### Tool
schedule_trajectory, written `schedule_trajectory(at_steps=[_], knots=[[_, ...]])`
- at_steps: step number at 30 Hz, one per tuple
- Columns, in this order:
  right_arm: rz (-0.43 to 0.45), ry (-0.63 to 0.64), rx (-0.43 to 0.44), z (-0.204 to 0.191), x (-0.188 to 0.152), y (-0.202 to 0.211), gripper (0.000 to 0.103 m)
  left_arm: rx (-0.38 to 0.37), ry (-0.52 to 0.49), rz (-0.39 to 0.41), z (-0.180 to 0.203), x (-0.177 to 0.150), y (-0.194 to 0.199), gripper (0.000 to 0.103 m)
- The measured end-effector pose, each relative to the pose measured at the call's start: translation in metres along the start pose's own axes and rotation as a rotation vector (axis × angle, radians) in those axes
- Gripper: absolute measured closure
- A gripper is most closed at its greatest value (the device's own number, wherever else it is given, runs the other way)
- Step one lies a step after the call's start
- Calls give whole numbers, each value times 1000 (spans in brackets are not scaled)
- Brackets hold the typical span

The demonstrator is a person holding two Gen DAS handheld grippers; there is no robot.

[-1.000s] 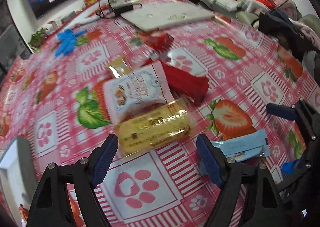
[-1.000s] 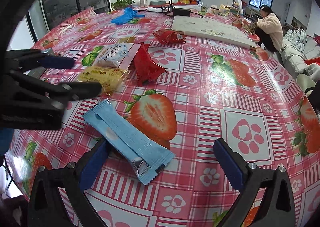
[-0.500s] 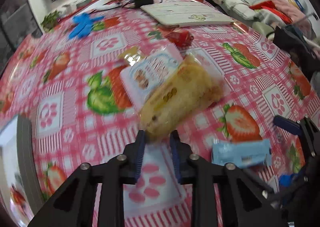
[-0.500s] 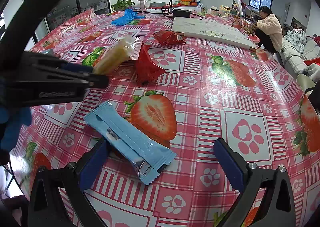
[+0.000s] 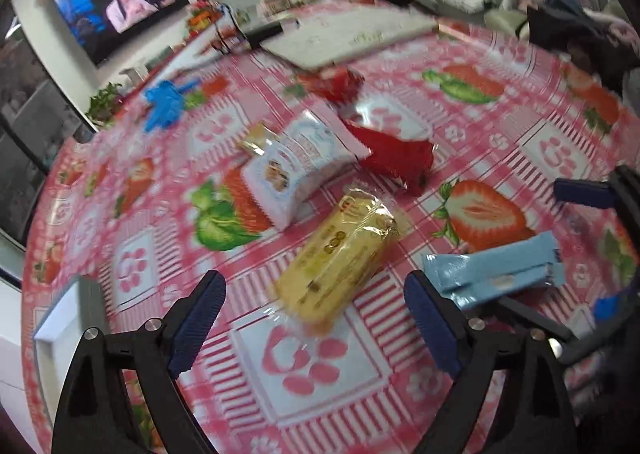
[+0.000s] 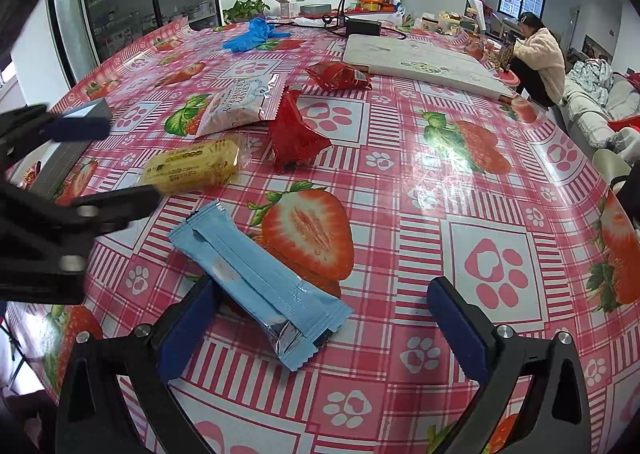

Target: Organize snacks

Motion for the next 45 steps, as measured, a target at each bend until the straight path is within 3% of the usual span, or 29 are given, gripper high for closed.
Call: schedule_trajectory(at_steps=[1, 3, 4, 6, 7, 8, 13, 15, 17, 18, 25, 28, 31, 45], knots=[[0, 0, 0, 0, 0, 0, 0, -28, 29, 30, -1, 3, -1, 9], [0, 0, 0, 0, 0, 0, 0, -75, 91, -1, -6, 10, -9, 10], [0, -1, 0, 0, 0, 0, 0, -85, 120, -15, -8, 12, -12, 15], [2, -1, 1, 0, 0, 0, 0, -147, 180, -41, -14, 13, -12, 36], [1, -1, 1, 0, 0, 0, 0, -142, 192, -39, -15, 12, -10, 51], [0, 0, 1, 0, 0, 0, 0, -110, 196, -36, -16, 10, -8, 56], [-44, -1, 6, 0, 5, -2, 0, -30, 325, -45, -36, -27, 12, 62], [-92, -19, 1, -1, 11, -5, 0, -4, 383, -39, -47, -48, 23, 57], [-126, -34, -1, -4, 17, -8, 0, -11, 404, -46, -54, -61, 26, 12], [-136, -31, 4, -8, 21, -10, 0, -9, 400, -45, -57, -63, 25, 9], [-125, 16, 33, -22, 30, -18, 0, -12, 446, -13, -68, -52, 6, 0], [-81, 49, 47, -23, 27, -17, 0, -8, 438, 41, -65, -56, 8, 0], [-21, 61, 49, -23, 22, -14, 0, -19, 429, 39, -66, -56, 8, 0], [-14, 58, 48, -23, 22, -13, 0, -14, 436, 48, -65, -57, 8, 0]])
Point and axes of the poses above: each gripper's, at about its wrist camera, not at the fingertips, and y roughly against the way its jaws point, z to its right, x to its top, the point moved 1 cm from there along -y, roughly the way its jaws point, and after that the axes turned 12 degrees about y, right-handed, at the moved point
